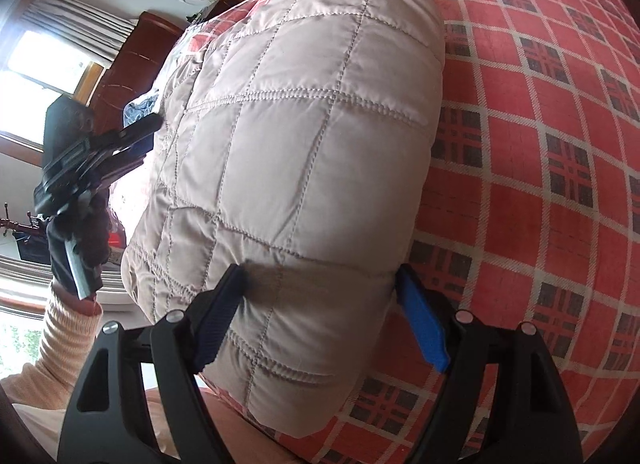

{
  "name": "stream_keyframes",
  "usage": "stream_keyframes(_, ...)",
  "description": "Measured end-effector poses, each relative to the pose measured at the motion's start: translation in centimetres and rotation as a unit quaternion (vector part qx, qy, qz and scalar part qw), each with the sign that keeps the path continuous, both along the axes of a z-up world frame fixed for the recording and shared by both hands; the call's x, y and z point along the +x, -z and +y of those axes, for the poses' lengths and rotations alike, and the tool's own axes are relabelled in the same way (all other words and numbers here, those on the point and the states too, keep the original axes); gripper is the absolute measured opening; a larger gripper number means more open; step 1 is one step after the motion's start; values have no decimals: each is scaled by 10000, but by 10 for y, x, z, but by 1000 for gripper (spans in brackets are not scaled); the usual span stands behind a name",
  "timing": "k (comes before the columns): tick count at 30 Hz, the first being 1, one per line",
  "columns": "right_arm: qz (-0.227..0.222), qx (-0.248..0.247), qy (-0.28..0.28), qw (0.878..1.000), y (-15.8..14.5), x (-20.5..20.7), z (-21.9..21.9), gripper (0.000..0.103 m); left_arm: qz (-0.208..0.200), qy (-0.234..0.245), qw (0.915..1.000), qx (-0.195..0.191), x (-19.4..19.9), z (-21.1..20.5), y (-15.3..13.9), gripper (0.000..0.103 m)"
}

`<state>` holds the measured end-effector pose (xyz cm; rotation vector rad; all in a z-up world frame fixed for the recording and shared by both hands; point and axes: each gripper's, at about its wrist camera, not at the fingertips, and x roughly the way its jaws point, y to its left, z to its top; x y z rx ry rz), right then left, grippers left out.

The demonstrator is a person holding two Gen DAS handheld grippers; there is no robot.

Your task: Fold large clothes

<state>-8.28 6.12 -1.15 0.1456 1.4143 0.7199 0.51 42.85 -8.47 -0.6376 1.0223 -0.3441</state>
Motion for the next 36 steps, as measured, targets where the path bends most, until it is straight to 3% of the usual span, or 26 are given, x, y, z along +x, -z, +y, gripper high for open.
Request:
stream_keyframes(3,-14,-8,19,10000,0,-1,-1,77,-110,82,9999,-24,7,-9,-4,32)
stream_keyframes(4,-26,-13,30,10000,0,-3,-4,77,-223,116,9997,-81,4,-9,-9,20)
stream_keyframes(5,-29,-9,40,10000,0,-4,-4,77,-344,116,9991,-199,1,-8,-14,15)
stream_keyframes(9,-46,59,21,10000,-5,-4,1,77,-601,66,9973,-415,-15,5,-28,11)
stream_keyframes(14,-31,65,-82,9999,-4,-5,7,77,-238,-95,9982,-538,-18,22,-1,10)
stream_keyframes(19,-28,-20,-90,10000,-3,-2,16,77,51,-89,9991,-415,-10,18,33,10)
stream_keyframes(22,-45,-68,-68,9999,-3,0,20,77,109,12,9998,-183,-6,9,41,11)
stream_keyframes(25,-61,-95,-45,9999,0,-1,21,77,212,11,9996,-206,-4,7,46,13)
stream_keyframes(32,-147,-172,2,9997,-6,0,24,77,239,-127,9996,18,-12,7,17,21)
stream_keyframes(36,-277,-258,48,9993,-16,-1,25,77,275,-166,9992,235,-27,7,0,39)
